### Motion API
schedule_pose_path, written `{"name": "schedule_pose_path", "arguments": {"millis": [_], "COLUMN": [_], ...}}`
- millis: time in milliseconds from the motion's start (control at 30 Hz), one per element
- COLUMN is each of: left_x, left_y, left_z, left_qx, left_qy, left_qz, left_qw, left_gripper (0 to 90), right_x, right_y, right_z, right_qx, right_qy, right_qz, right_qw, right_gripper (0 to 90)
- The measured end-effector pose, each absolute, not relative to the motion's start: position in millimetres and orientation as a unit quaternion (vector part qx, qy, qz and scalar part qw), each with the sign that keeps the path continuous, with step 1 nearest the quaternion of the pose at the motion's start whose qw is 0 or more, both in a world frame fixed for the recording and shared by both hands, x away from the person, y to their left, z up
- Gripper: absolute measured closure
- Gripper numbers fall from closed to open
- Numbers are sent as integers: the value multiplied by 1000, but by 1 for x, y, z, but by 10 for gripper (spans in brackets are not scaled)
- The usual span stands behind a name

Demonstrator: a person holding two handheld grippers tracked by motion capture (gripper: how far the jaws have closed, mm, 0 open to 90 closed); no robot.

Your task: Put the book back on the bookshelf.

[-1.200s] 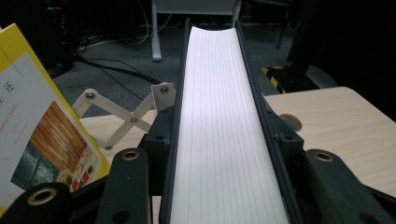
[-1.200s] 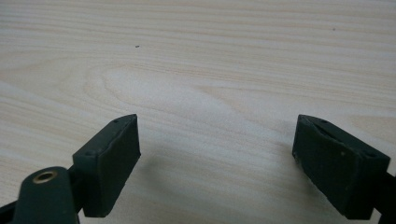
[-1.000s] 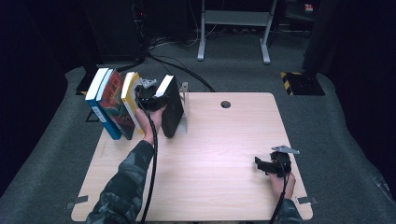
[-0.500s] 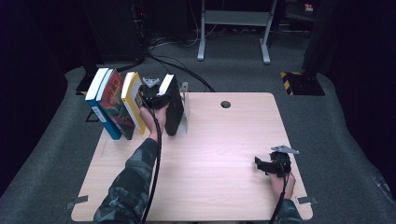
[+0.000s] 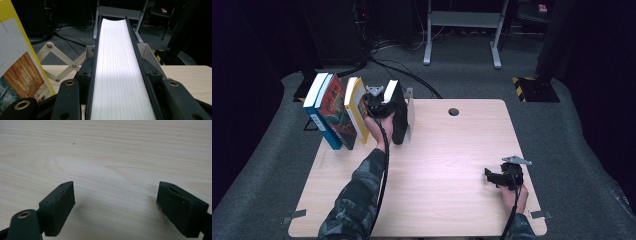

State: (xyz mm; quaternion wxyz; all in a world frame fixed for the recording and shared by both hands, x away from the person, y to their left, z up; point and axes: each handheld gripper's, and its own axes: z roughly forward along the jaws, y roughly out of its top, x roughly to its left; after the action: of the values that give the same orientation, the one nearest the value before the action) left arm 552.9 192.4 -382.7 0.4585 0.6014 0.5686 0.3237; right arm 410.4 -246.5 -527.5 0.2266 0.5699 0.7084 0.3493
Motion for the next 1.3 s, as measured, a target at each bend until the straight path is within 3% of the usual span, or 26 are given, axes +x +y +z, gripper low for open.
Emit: {"name": "schedule_pose_path", "arguments": {"millis": [167, 300, 567, 1300], "left_x": [553, 551, 536, 440], "left_y": [194, 197, 205, 224], "left_z": [-381, -381, -375, -365], "left_qx": [605, 614, 623, 709], "left_qy": [572, 573, 557, 451], "left_qz": [317, 305, 300, 268], "left_qw": [454, 449, 460, 471], "left_gripper": [516, 383, 220, 59], "right_x": [410, 410, 410, 411], "right_y": [-246, -246, -246, -242], "right_z": [-527, -527, -527, -528], "right_qx": [568, 569, 568, 560], "right_qy": [710, 710, 710, 721], "right_qz": [349, 349, 349, 332], "right_qw": [226, 225, 226, 239], "right_gripper": [143, 143, 142, 133]}}
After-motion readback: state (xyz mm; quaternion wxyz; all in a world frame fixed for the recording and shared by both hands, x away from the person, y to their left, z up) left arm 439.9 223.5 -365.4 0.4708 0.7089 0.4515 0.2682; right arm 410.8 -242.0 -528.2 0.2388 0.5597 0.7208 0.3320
